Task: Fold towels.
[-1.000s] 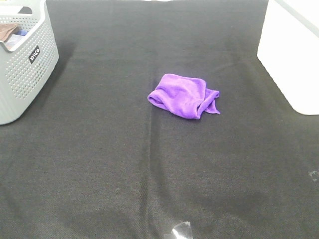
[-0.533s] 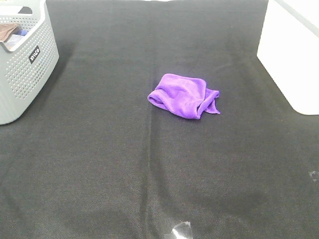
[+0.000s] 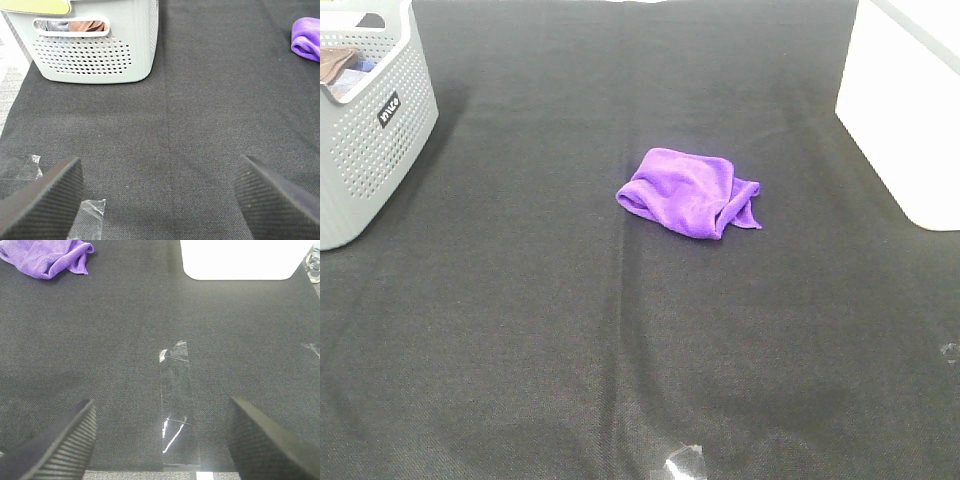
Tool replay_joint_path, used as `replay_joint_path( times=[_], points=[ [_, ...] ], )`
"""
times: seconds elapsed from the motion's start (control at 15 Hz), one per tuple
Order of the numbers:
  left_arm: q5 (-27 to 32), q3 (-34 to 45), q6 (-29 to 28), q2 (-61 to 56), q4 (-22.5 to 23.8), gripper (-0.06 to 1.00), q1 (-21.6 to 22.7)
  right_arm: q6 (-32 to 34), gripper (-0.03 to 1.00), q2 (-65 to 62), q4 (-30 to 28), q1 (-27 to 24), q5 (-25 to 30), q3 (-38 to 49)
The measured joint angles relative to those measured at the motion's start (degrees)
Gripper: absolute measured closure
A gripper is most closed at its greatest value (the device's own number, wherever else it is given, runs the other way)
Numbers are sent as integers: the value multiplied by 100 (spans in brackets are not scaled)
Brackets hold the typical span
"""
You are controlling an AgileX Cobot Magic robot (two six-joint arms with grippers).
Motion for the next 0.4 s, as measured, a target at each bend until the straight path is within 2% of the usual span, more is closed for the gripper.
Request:
replay_joint_path(
  times=[0.4],
  points=[
    [0, 0, 0, 0, 0, 18, 0, 0, 25, 0, 0, 0, 0, 0]
  ],
)
